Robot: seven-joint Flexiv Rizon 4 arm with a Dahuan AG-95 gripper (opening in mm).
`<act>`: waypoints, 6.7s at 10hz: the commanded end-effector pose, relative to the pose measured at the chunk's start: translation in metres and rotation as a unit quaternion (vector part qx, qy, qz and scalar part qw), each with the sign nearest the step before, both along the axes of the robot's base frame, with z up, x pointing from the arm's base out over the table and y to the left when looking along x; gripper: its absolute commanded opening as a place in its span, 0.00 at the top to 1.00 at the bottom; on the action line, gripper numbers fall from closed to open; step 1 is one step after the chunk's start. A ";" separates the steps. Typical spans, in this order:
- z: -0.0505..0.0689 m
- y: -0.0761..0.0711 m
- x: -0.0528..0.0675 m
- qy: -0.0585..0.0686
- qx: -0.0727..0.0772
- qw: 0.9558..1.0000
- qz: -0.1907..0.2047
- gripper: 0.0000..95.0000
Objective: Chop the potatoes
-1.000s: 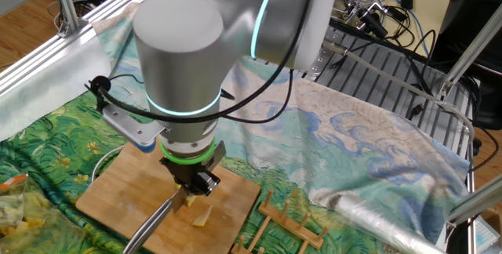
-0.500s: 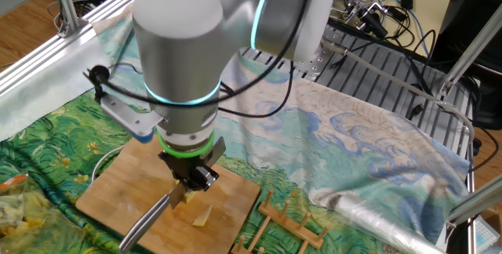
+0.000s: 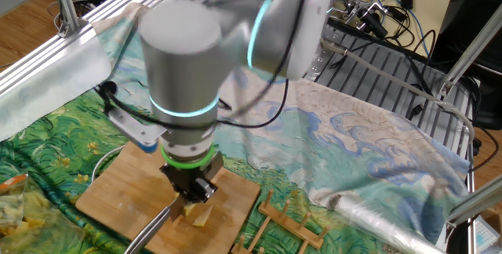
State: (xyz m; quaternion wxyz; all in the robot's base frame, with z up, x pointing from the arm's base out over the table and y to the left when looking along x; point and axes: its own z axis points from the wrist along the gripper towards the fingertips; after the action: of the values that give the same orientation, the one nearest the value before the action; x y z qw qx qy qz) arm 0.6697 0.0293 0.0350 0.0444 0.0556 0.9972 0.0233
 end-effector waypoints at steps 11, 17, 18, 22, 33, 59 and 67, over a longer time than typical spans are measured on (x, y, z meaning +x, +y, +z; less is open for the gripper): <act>0.019 -0.004 -0.002 0.035 -0.013 0.999 0.002 1.00; 0.037 -0.009 -0.006 0.029 -0.007 1.000 -0.008 1.00; 0.037 -0.009 -0.006 0.027 -0.007 1.000 -0.007 1.00; 0.048 -0.013 -0.008 0.024 -0.008 1.000 -0.008 1.00; -0.035 0.001 0.010 -0.006 0.006 1.000 -0.007 1.00; 0.033 -0.009 -0.005 0.042 -0.008 0.998 -0.035 1.00; 0.042 -0.005 -0.003 0.038 -0.008 0.999 -0.031 1.00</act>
State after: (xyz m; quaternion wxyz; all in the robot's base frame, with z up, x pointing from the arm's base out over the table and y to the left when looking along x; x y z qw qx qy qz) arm 0.6668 0.0264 0.0787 0.0084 0.0874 0.9961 0.0119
